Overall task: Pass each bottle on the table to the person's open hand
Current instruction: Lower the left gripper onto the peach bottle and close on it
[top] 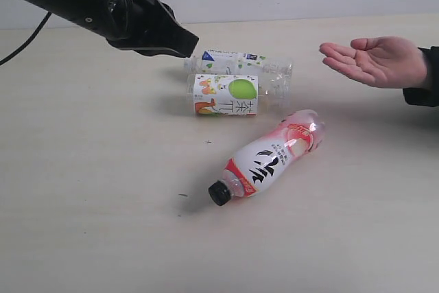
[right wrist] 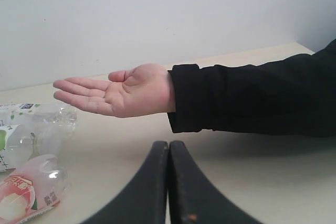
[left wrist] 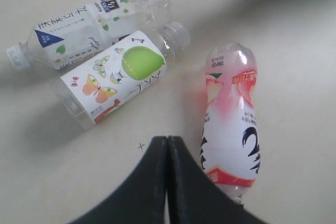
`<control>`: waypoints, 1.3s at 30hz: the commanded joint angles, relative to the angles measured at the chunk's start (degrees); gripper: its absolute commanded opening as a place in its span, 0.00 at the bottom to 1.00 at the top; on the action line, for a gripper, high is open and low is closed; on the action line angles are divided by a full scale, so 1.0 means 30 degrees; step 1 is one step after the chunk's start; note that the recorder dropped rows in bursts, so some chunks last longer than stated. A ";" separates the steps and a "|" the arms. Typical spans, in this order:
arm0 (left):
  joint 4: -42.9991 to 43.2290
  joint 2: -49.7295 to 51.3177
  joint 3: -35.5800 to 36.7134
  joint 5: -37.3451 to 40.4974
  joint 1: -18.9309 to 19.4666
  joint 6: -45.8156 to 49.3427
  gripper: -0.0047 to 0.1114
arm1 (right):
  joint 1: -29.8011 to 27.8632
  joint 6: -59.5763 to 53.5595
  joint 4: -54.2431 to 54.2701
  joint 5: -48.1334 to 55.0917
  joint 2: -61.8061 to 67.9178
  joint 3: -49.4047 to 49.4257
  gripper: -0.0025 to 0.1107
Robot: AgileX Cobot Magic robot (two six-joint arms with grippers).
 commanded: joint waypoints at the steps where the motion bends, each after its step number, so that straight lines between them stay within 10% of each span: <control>1: 0.0408 -0.0135 0.0054 0.1097 -0.0048 0.0111 0.04 | -0.0091 -0.0023 -0.0126 -0.0168 -0.0106 0.0084 0.02; 14: 0.2547 -0.0135 -0.1268 0.2910 -0.0855 -0.1923 0.04 | -0.0091 -0.0023 -0.0126 -0.0168 -0.0106 0.0084 0.02; 31: 1.2192 0.5402 -0.8474 0.9974 -0.7069 -0.9602 0.05 | -0.0091 -0.0023 -0.0126 -0.0168 -0.0106 0.0084 0.02; 39: 1.2078 0.7960 -0.9620 0.9309 -0.7363 -0.9602 0.54 | -0.0091 -0.0023 -0.0126 -0.0168 -0.0106 0.0084 0.02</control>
